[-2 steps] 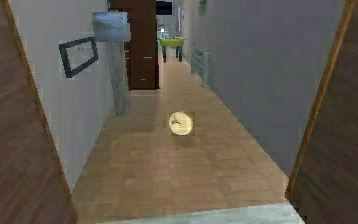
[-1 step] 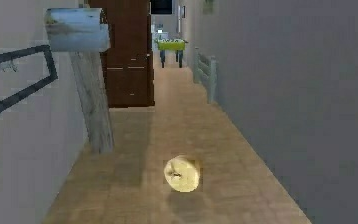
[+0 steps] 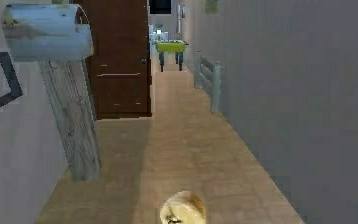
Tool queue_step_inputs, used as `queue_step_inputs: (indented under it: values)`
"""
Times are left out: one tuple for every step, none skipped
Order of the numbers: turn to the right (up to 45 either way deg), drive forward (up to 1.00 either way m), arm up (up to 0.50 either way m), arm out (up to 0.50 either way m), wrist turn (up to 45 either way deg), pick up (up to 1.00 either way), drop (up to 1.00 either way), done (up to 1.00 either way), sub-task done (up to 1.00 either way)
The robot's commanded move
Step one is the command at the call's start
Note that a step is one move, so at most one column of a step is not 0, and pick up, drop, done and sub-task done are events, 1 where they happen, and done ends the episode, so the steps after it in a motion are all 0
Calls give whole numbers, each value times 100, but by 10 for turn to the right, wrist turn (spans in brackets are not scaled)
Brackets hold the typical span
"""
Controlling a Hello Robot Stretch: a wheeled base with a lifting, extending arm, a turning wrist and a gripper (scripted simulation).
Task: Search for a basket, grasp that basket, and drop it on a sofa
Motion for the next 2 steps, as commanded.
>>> queue_step_inputs:
  values:
    - [-450,0,0,0,0,0,0,0,0]
    - [-390,0,0,0,0,0,0,0,0]
